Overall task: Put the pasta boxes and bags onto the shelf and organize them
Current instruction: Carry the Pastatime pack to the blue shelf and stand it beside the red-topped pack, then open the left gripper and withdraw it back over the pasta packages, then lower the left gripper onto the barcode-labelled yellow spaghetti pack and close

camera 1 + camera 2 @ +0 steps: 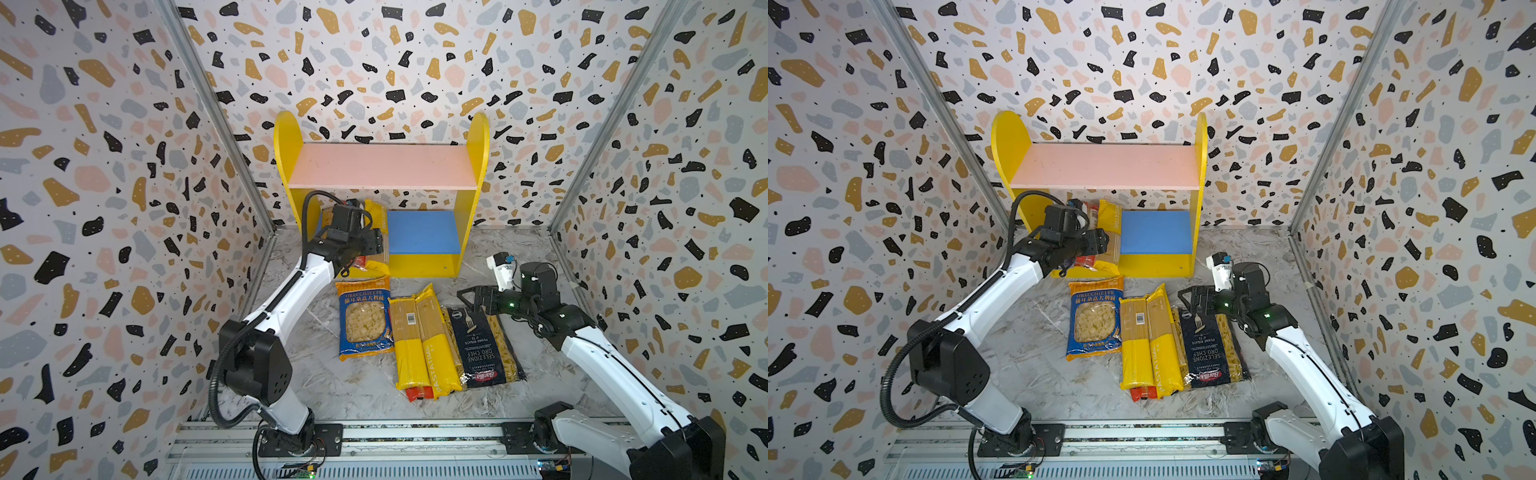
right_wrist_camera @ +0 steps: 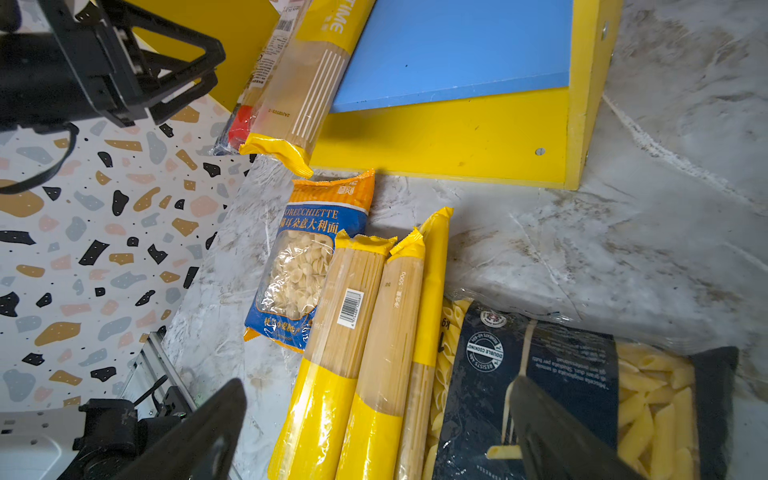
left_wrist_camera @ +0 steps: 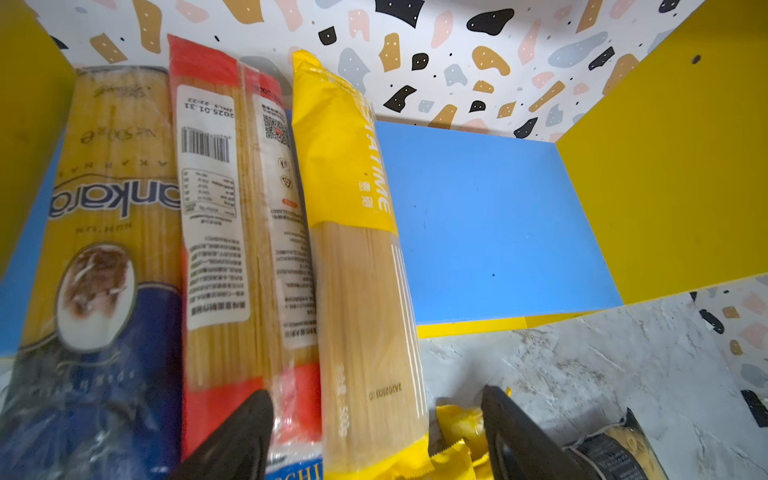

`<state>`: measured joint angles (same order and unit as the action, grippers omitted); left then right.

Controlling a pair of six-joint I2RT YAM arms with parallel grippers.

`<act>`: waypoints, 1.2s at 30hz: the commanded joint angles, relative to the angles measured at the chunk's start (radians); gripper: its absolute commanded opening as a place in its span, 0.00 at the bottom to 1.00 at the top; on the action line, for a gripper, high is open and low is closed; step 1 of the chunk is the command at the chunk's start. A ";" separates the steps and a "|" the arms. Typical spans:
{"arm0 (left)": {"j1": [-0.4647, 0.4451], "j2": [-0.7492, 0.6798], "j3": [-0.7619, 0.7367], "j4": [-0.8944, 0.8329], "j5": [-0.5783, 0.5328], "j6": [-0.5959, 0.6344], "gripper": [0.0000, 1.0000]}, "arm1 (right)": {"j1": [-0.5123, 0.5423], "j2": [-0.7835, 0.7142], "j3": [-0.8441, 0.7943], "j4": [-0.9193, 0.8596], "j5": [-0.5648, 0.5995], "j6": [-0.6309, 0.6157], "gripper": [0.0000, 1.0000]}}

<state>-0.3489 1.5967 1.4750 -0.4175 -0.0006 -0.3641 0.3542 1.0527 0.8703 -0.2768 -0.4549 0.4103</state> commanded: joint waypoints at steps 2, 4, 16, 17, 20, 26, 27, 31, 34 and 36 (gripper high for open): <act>-0.006 -0.114 -0.117 0.040 0.036 -0.034 0.79 | -0.002 -0.044 -0.021 0.002 0.003 0.004 0.99; -0.010 -0.183 -0.195 0.049 0.049 -0.049 0.80 | 0.000 -0.057 -0.036 0.006 0.001 0.010 0.99; -0.134 -0.575 -0.659 0.156 0.130 -0.195 0.85 | 0.146 -0.136 -0.117 0.002 0.098 0.072 0.99; -0.150 -0.594 -0.694 0.172 0.136 -0.213 0.85 | 0.165 -0.144 -0.125 0.003 0.110 0.081 0.99; -0.216 -0.648 -0.810 0.235 0.134 -0.269 0.85 | 0.226 -0.172 -0.151 0.004 0.157 0.110 0.99; -0.346 -0.671 -1.005 0.411 0.117 -0.383 0.86 | 0.336 -0.216 -0.203 0.001 0.240 0.166 0.99; -0.363 -0.669 -1.027 0.437 0.108 -0.396 0.86 | 0.352 -0.226 -0.212 0.001 0.253 0.175 0.99; -0.399 -0.645 -1.099 0.539 0.103 -0.439 0.86 | 0.395 -0.256 -0.239 -0.013 0.291 0.197 0.99; -0.410 -0.614 -1.140 0.612 0.107 -0.462 0.86 | 0.410 -0.277 -0.251 -0.032 0.309 0.203 0.99; -0.417 -0.583 -1.158 0.686 0.119 -0.479 0.86 | 0.411 -0.291 -0.258 -0.042 0.318 0.206 0.99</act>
<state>-0.7559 0.9890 0.3382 0.1001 0.1146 -0.7994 0.7589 0.7895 0.6159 -0.2886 -0.1802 0.5976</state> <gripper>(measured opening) 0.856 0.990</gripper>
